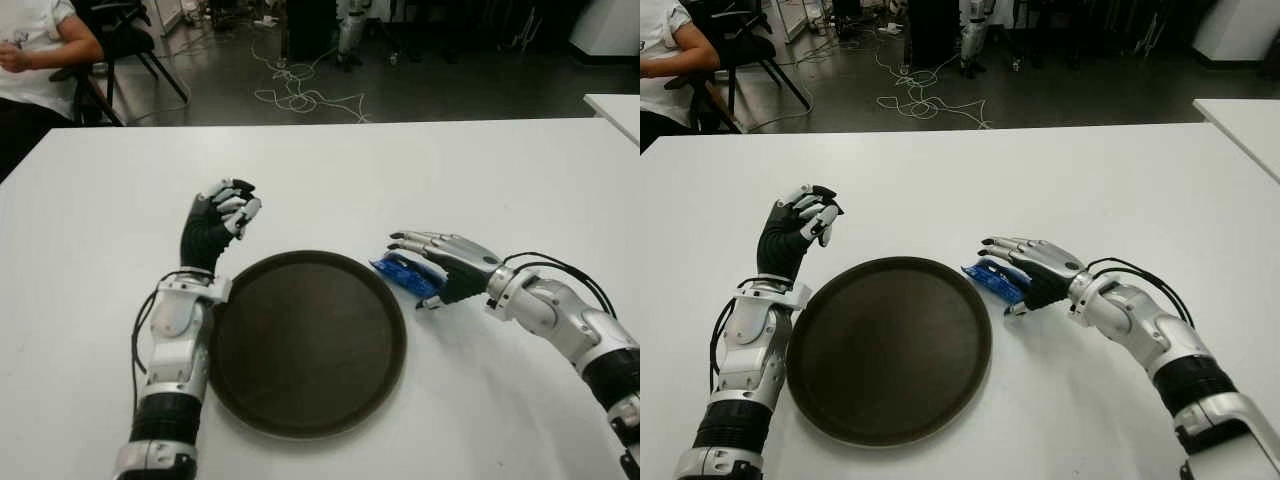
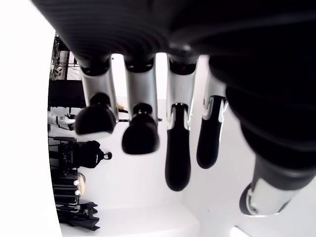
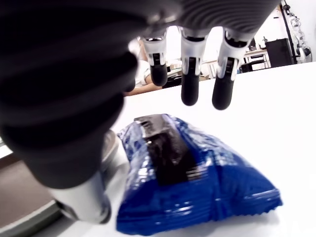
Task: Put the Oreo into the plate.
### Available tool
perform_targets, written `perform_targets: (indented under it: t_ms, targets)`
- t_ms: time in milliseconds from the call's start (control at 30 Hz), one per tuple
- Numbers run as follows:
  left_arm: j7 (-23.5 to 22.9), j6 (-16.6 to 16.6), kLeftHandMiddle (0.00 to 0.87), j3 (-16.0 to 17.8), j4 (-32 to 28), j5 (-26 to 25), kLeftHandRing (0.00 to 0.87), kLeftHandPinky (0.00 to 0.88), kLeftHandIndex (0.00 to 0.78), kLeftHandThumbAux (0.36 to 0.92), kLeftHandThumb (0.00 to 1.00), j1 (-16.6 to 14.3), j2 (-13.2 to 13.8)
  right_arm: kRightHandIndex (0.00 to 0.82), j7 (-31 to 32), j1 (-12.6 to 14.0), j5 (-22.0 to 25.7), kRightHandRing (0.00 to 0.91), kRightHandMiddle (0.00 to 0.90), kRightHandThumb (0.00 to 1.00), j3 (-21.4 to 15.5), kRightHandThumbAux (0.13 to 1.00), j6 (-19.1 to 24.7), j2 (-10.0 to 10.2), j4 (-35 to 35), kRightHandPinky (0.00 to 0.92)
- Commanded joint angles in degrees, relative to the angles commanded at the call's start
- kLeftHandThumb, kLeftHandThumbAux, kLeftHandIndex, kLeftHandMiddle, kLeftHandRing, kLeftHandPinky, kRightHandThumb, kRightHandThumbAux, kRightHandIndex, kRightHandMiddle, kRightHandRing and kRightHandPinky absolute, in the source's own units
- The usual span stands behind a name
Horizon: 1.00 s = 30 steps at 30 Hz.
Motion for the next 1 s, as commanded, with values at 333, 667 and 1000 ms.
perform_targets:
  t_ms: [333, 667, 1000]
  targets:
    - [0.06, -0.07, 0.550, -0.01, 0.17, -0.05, 0.787, 0.814, 0.421, 0.657, 0.857, -0.11, -0.07, 0.046, 1.71, 0.20, 0.68, 0.151, 0.051, 0.033, -0.11, 0.839, 2.01, 0.69, -0.42, 0.233]
    - [0.31, -0.11, 0.550, -0.15, -0.01, 0.24, 0.780, 0.806, 0.422, 0.657, 0.857, -0.11, -0.14, 0.002, 5.20, 0.26, 2.47, 0.107, 0.012, 0.001, -0.12, 0.801, 4.59, 1.95, -0.03, 0.169]
    - [0.03, 0.10, 0.556, -0.17, -0.10, -0.14, 0.783, 0.810, 0.422, 0.657, 0.857, -0.11, -0.20, 0.000, 5.59, 0.60, 2.74, 0.095, 0.007, 0.000, -0.29, 0.773, 5.83, 2.41, -0.69, 0.174]
